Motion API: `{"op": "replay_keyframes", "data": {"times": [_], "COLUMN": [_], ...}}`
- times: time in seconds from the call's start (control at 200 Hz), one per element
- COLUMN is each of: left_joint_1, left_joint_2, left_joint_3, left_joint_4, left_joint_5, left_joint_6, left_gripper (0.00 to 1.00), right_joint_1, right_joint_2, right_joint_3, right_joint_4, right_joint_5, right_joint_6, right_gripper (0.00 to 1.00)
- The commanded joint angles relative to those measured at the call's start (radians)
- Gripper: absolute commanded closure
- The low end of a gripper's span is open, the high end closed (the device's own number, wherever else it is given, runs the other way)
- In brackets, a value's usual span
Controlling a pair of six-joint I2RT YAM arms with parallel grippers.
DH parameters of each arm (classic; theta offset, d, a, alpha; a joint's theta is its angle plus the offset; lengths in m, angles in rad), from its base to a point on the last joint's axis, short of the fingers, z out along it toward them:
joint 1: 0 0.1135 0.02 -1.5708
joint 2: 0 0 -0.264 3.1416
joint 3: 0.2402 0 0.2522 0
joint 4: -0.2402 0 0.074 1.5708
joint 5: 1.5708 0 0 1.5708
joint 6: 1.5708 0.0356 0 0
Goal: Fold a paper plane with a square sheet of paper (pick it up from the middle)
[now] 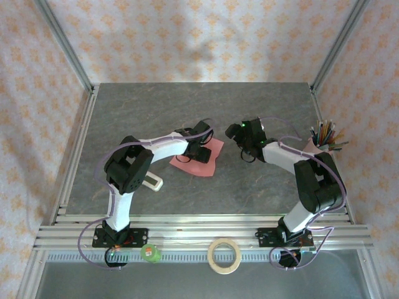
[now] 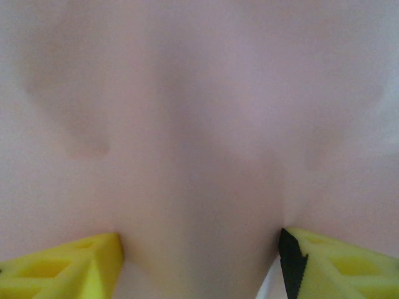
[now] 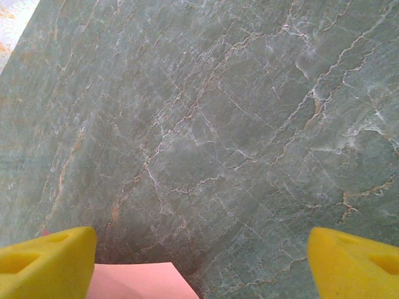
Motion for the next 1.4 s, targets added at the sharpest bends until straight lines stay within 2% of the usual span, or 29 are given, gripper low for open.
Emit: {"op": "replay_keyframes", "data": {"times": [0.0, 0.32, 0.566, 0.911, 1.076, 1.396], "left_joint_1": [0.018, 0.003, 0.002, 0.065, 0.065, 0.051], "left_joint_2": [-0.021, -0.103, -0.153, -0.148, -0.123, -0.067], "left_joint_3": [-0.016, -0.043, -0.109, -0.132, -0.119, -0.109], "left_joint_4": [-0.054, -0.113, -0.142, -0.093, -0.090, -0.089], "left_joint_5": [0.006, -0.030, -0.052, -0.015, 0.025, 0.021], "left_joint_6": [0.018, 0.024, 0.049, 0.056, 0.059, 0.055], "left_gripper": [0.32, 0.15, 0.07, 0.08, 0.09, 0.12], "right_joint_1": [-0.005, -0.006, -0.005, -0.005, -0.005, -0.005], "right_joint_2": [-0.005, 0.003, 0.019, 0.026, 0.036, 0.053], "right_joint_3": [0.001, 0.005, 0.008, 0.012, 0.017, 0.017], "right_joint_4": [-0.015, -0.014, -0.001, -0.002, -0.002, 0.002], "right_joint_5": [0.037, 0.026, 0.011, -0.001, -0.005, -0.015], "right_joint_6": [0.008, 0.008, 0.014, 0.017, 0.018, 0.022], "right_gripper": [0.13, 0.13, 0.13, 0.14, 0.14, 0.14]}}
